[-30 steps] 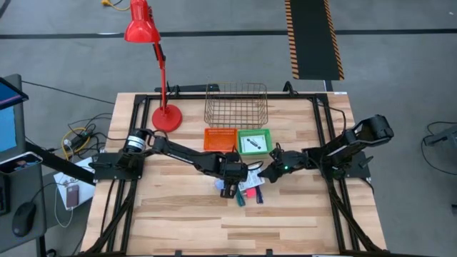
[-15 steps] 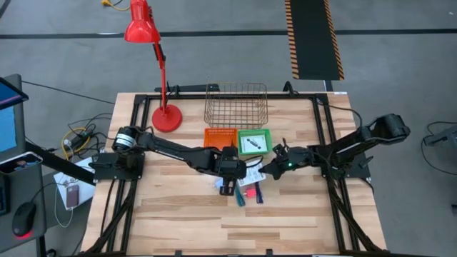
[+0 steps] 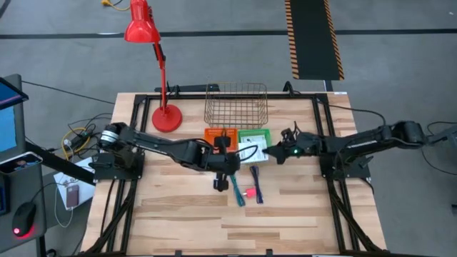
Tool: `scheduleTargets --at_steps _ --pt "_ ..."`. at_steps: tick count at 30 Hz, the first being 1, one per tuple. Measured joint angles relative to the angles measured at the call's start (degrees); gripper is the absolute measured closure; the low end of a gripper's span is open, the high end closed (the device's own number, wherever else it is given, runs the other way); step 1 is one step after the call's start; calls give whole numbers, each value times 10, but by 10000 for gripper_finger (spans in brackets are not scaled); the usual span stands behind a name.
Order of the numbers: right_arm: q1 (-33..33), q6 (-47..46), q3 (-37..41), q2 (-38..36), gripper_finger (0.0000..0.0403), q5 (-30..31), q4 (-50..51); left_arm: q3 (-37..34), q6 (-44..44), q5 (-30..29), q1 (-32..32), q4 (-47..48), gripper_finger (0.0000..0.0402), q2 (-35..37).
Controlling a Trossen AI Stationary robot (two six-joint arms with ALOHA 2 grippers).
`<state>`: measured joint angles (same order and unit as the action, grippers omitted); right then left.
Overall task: Pick and place items into bin
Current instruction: Stack the card reader box on top of the card reader box in the green bin
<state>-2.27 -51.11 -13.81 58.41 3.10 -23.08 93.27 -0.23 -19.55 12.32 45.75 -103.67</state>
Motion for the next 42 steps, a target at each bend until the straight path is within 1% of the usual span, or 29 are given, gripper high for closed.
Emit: scheduleTargets --at_steps 4,10,18,23,27,32,42 --pt "-56 15 -1 -19 363 -30 24 0 13 0 0 5 401 21" --pt "-134 30 -1 -17 363 -86 38 0 25 0 0 10 401 41" --pt "-199 36 -1 -17 363 -137 40 0 26 0 0 12 401 43" --pt "-211 36 -1 -17 360 -157 40 0 26 0 0 12 401 43" --pt "-211 36 -1 -17 347 -173 40 0 26 1 0 11 401 43" --pt "-210 36 -1 -17 330 -171 38 0 26 1 0 11 401 43" --pt "-210 36 -1 -17 327 -168 32 0 23 12 0 11 401 43"
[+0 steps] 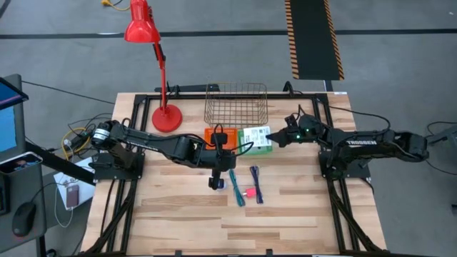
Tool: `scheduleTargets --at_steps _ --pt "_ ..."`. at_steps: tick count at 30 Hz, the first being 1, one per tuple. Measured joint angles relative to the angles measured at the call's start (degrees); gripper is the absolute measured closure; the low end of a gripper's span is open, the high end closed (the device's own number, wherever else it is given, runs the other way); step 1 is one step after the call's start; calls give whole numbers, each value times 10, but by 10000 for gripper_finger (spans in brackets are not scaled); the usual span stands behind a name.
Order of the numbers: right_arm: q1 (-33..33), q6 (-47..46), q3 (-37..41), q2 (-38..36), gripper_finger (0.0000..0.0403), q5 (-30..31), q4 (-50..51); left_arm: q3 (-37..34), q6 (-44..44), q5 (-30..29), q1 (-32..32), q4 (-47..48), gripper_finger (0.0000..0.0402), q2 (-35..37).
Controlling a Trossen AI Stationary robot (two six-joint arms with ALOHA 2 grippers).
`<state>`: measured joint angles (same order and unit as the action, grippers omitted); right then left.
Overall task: Pick and place items into bin
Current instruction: Stack the card reader box on top of the card reader box in the green bin
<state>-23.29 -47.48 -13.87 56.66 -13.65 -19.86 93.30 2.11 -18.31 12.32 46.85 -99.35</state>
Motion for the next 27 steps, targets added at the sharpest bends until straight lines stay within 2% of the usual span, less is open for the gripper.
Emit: scheduleTargets --at_steps 18,27 --pt "0 0 0 0 324 1 -16 0 -1 0 0 0 401 0" --pt "0 0 0 0 288 3 -17 0 -1 0 0 0 401 0"
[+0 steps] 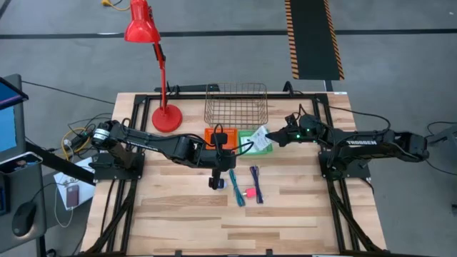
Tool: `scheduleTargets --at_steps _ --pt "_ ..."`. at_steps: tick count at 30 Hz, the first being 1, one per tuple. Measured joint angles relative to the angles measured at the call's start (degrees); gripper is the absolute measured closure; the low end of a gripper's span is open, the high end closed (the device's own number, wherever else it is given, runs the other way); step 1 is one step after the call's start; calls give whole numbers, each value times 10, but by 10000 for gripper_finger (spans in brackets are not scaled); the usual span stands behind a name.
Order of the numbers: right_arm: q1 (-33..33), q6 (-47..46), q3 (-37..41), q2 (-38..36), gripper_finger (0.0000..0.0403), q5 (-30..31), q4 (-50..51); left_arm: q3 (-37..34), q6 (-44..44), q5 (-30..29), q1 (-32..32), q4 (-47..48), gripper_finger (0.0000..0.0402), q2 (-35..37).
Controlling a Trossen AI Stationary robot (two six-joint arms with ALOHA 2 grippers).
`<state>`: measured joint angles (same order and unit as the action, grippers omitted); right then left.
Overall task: Pick and place items into bin
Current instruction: Stack the card reader box on top of the card reader box in the green bin, then put the purple charger cable into the wire basket
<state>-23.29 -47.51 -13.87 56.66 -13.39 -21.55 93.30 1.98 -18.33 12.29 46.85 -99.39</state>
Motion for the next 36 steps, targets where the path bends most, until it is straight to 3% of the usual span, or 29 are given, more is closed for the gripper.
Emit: scheduleTargets --at_steps 10,26,36 --pt "0 0 0 0 251 5 -4 0 0 0 0 0 401 0" --pt "0 -5 0 0 249 -2 -41 0 0 0 0 0 401 0" --pt "0 9 0 0 251 -2 -8 0 0 0 0 2 401 0"
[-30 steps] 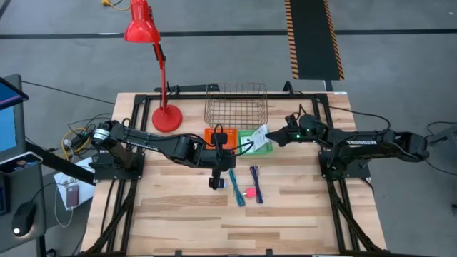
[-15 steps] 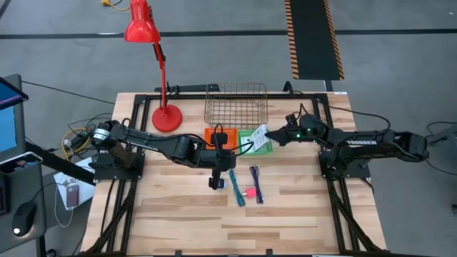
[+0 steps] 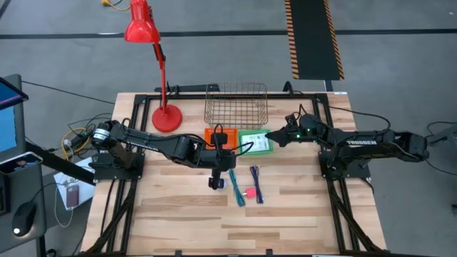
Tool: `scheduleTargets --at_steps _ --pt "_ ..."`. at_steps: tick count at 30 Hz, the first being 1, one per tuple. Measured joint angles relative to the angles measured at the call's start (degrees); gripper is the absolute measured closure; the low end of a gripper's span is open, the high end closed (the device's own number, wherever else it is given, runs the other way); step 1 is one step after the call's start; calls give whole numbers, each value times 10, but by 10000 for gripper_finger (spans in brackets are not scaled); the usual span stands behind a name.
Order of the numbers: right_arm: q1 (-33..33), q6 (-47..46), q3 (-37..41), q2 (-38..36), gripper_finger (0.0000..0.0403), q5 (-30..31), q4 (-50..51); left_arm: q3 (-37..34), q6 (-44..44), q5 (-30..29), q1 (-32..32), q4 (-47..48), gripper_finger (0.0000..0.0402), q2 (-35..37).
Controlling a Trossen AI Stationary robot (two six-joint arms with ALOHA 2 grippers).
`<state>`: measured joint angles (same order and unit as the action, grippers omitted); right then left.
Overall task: Pick and place items into bin
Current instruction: Put the purple charger cable into the wire basket
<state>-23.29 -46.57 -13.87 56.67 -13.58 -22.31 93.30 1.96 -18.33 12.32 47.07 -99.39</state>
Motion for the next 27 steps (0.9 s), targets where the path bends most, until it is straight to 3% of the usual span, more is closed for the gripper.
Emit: scheduleTargets --at_steps 14,27 --pt "5 28 0 0 256 -3 -36 0 1 0 4 2 401 0" --pt "70 66 0 0 255 -5 -39 0 61 7 26 29 401 11"
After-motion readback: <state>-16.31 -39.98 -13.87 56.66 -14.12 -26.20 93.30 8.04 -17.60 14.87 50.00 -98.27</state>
